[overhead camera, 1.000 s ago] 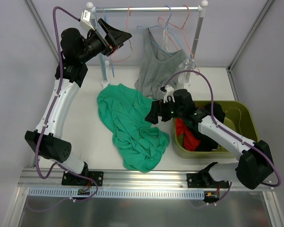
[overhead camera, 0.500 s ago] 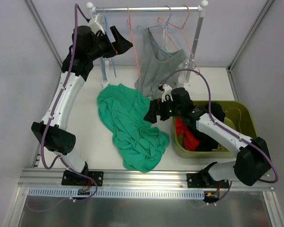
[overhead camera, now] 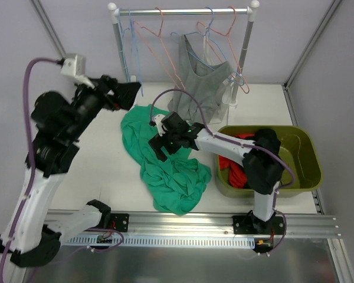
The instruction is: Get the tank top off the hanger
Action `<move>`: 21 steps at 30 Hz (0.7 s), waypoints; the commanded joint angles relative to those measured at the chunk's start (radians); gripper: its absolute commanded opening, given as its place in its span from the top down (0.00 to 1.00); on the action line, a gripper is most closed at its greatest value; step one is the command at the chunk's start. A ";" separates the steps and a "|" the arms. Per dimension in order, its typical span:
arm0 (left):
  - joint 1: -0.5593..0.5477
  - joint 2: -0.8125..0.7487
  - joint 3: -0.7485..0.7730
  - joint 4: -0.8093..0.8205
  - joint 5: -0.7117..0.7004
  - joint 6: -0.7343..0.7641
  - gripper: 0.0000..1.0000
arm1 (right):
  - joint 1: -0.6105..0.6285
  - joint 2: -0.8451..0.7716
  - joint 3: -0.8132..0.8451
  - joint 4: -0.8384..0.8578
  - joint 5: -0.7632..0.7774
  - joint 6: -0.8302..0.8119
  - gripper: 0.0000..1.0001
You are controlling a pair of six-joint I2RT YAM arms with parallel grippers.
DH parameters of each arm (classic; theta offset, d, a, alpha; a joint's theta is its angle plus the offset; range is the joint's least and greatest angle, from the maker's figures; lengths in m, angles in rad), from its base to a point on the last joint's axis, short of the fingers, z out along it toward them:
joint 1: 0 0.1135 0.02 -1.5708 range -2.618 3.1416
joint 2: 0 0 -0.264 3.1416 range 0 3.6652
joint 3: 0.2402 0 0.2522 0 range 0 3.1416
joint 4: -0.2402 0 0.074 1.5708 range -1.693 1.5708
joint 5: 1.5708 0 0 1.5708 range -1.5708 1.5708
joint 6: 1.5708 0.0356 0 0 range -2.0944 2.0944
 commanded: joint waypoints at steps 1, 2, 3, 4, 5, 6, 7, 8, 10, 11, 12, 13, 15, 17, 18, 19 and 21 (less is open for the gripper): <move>-0.002 -0.187 -0.170 -0.004 -0.174 0.037 0.01 | 0.011 0.127 0.134 -0.064 0.182 -0.003 0.01; -0.001 -0.282 -0.262 -0.007 -0.195 0.036 0.01 | 0.011 0.178 0.145 -0.063 0.161 0.016 0.01; -0.002 -0.328 -0.305 -0.010 -0.215 0.034 0.01 | 0.011 0.204 0.156 -0.061 0.153 0.031 0.01; -0.002 -0.371 -0.351 -0.015 -0.240 0.033 0.01 | 0.013 0.229 0.173 -0.063 0.155 0.066 0.01; -0.002 -0.414 -0.390 -0.044 -0.254 0.025 0.01 | 0.013 0.250 0.180 -0.064 0.112 0.081 0.01; -0.002 -0.491 -0.459 -0.067 -0.268 0.019 0.01 | 0.016 0.287 0.185 -0.072 0.115 0.094 0.01; -0.002 -0.526 -0.490 -0.093 -0.298 0.016 0.01 | 0.018 0.301 0.190 -0.098 0.121 0.107 0.01; -0.002 -0.592 -0.516 -0.145 -0.314 0.011 0.01 | 0.022 0.313 0.190 -0.112 0.135 0.111 0.01; -0.002 -0.651 -0.576 -0.195 -0.344 0.022 0.01 | 0.039 0.331 0.168 -0.124 0.174 0.113 0.06; -0.002 -0.703 -0.588 -0.218 -0.351 0.025 0.01 | 0.042 0.335 0.145 -0.124 0.156 0.117 0.15; -0.002 -0.727 -0.614 -0.263 -0.357 0.026 0.01 | 0.042 0.341 0.135 -0.121 0.155 0.119 0.27; -0.002 -0.754 -0.631 -0.277 -0.352 0.031 0.01 | 0.042 0.341 0.128 -0.120 0.138 0.121 0.60; -0.002 -0.842 -0.712 -0.283 -0.305 0.042 0.01 | 0.042 0.322 0.099 -0.103 0.087 0.111 0.90; -0.002 -0.899 -0.770 -0.283 -0.283 0.065 0.01 | 0.044 0.215 0.053 -0.063 0.063 0.114 1.00; -0.002 -0.956 -0.828 -0.283 -0.282 0.072 0.01 | 0.042 0.163 0.002 -0.013 0.052 0.124 1.00; -0.002 -0.984 -0.856 -0.283 -0.300 0.065 0.01 | 0.044 0.046 -0.022 0.009 0.037 0.128 1.00; -0.002 -1.057 -0.911 -0.283 -0.344 0.045 0.01 | 0.044 -0.065 -0.053 0.050 0.006 0.130 1.00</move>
